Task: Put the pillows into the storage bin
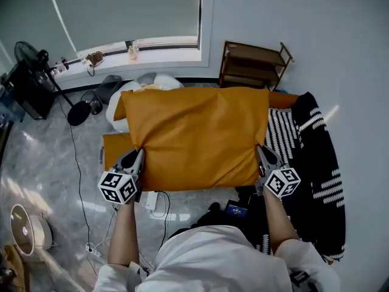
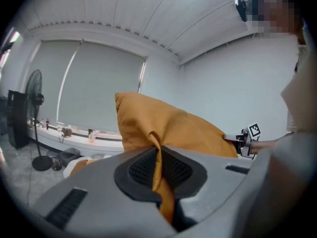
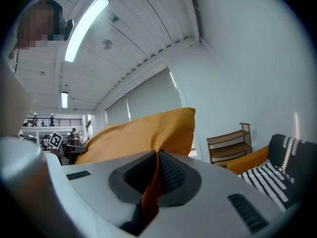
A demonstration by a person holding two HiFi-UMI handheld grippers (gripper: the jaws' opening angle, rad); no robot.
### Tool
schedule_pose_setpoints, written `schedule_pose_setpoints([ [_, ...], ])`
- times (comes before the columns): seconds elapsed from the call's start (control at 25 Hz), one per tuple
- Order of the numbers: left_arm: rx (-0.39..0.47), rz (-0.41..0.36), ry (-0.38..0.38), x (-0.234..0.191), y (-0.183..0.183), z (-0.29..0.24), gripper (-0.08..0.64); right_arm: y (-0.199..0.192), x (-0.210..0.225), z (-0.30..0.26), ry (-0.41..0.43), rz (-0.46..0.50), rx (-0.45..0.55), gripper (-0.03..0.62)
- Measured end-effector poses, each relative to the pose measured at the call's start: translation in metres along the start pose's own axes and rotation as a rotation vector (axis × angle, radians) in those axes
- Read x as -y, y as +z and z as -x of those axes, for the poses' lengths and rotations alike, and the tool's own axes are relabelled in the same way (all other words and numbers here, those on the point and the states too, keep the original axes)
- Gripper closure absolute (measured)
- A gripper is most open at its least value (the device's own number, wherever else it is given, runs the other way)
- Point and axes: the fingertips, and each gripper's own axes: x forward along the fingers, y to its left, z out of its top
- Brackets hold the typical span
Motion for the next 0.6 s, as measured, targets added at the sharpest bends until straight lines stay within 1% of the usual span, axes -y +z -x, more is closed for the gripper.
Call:
schedule_pose_setpoints([
  [0.12, 0.025, 0.008, 0.086, -0.041, -0.002, 0.036, 0.54, -0.006, -0.038, -0.047, 0.097, 0.001, 0.006, 0.557],
  [0.28, 0.029, 0.011, 0.183, -0.094, 0.002, 0.07, 0.54, -0.018, -0.079, -0.11, 0.198, -0.017, -0.008, 0.557],
  [0.44, 0.015, 0.016, 0.263, -0.158, 0.005, 0.088, 0.54, -0.04, -0.117, -0.187, 0.269, -0.044, -0.047, 0.557],
  [0.6, -0.008, 0.04, 0.323, -0.217, 0.007, 0.089, 0.54, -0.057, -0.142, -0.261, 0.324, -0.068, -0.09, 0.557],
])
